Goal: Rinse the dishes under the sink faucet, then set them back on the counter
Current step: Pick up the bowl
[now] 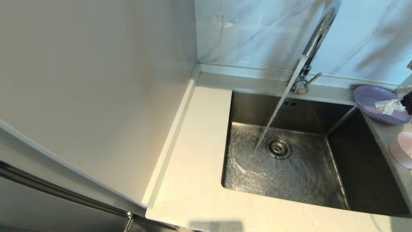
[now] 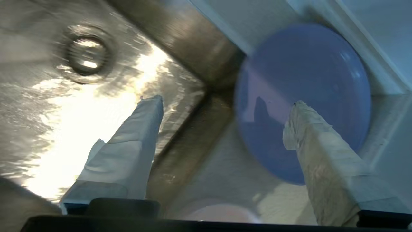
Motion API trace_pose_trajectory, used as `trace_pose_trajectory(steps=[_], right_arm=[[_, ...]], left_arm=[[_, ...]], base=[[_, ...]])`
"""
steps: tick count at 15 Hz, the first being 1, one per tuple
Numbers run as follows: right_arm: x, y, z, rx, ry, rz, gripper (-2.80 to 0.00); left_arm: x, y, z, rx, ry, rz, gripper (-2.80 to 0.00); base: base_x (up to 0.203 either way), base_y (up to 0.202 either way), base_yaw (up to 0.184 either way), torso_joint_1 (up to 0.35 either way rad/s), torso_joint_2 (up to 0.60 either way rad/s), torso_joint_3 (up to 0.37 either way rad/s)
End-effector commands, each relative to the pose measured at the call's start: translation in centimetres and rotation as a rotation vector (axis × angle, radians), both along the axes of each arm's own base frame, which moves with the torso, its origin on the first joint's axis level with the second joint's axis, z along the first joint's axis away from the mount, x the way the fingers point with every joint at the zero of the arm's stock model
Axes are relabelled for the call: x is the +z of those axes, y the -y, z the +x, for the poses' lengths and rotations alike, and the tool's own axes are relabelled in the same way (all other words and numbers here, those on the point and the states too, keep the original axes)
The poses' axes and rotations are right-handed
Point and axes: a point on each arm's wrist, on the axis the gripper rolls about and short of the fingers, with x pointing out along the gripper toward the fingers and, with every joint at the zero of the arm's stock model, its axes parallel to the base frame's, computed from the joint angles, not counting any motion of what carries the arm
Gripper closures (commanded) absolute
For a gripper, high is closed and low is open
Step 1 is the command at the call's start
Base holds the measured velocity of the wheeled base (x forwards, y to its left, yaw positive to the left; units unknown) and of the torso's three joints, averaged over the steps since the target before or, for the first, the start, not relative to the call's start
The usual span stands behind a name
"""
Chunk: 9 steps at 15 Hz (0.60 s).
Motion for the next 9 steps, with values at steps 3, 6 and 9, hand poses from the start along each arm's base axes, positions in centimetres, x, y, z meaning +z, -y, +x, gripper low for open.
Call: trace_pose_trajectory(steps=[3, 6, 9], right_arm=[[5.5, -5.7, -7.3, -0.048, -0.218, 0.156, 0.0], [6.6, -9.6, -11.8, -0.045, -0.388, 0.211, 0.0], [7.1, -11.7, -15.4, -0.088, -0.497, 0.177, 0.0]], left_arm=[[0.0, 0.0, 0.0, 0.0, 0.0, 0.0, 0.0], [0.0, 0.0, 0.0, 0.0, 0.0, 0.0, 0.0], [0.0, 0.0, 0.0, 0.0, 0.0, 0.0, 0.0]], base=[[0.0, 0.0, 0.0, 0.0, 0.0, 0.0], [0.0, 0.0, 0.0, 0.0, 0.0, 0.0], [0.0, 0.0, 0.0, 0.0, 0.0, 0.0]])
